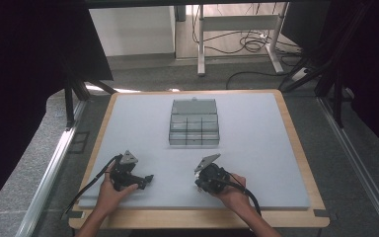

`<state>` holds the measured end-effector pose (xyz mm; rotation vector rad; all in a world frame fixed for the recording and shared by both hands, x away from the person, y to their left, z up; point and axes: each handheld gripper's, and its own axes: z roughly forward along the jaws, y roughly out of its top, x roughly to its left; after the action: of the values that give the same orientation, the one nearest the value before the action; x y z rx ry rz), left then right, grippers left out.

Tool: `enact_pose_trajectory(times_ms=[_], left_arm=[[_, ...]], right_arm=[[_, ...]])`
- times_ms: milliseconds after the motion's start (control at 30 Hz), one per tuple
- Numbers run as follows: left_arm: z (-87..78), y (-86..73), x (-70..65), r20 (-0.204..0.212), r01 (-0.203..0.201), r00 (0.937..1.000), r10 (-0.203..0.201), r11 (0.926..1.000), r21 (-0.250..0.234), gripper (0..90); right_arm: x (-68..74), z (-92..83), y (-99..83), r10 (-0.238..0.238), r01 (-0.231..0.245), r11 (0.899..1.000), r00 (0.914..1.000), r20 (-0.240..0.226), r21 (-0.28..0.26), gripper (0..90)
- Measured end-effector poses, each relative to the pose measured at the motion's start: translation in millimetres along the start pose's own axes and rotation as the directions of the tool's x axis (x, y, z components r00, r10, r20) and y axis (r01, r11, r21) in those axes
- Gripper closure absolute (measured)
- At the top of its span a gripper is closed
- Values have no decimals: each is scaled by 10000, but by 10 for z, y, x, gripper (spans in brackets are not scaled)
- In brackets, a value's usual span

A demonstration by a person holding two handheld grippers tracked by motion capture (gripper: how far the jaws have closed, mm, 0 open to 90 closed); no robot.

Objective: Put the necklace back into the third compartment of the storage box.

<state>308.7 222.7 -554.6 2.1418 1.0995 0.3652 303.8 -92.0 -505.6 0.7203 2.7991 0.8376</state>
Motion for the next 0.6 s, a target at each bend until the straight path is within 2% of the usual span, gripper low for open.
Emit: enact_pose_trajectory(times_ms=[233,500,600], left_arm=[[0,0,0,2,0,10000,0,10000,-2,9],[0,0,0,2,-2,10000,2,10000,-2,9],[0,0,0,0,-2,10000,2,10000,-1,9]], right_arm=[[3,-61,8,21,-22,9997,10000,-42,-230,886],[-23,-51,-14,95,-95,9999,9999,-44,-109,884],[-35,-29,-26,38,-38,10000,10000,3,5,829]])
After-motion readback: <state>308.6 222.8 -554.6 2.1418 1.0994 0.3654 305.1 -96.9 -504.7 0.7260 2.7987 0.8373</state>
